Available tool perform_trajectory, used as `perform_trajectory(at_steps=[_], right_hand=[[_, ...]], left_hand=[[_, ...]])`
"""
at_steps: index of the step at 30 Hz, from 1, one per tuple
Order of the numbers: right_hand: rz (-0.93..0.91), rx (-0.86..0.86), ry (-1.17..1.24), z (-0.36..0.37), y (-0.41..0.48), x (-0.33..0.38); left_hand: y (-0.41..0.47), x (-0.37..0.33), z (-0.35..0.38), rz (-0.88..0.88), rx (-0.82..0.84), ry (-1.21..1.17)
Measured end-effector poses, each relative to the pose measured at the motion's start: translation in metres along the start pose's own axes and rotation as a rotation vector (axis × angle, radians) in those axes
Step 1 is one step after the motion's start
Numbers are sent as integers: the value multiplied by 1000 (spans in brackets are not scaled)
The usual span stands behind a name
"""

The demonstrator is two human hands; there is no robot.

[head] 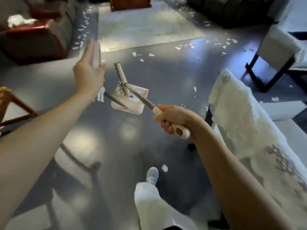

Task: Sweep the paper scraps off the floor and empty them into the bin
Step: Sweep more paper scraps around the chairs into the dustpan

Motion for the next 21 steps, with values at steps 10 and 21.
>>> perform_trajectory(at_steps=[10,21], right_hand=[[44,-186,148,-182,215,225],[35,-386,311,-469,461,433]], left_hand=[[318,111,236,57,154,-124],[646,189,600,261,381,-200]])
Point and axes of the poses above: each hand's wrist, its own y-axis towards the middle knuckle, its own z-axis out of the palm, x = y × z, the point moved 8 cm from there along y, towards the middle knuckle, and after that the axes turned 9 degrees about z, right-handed, at the moved point
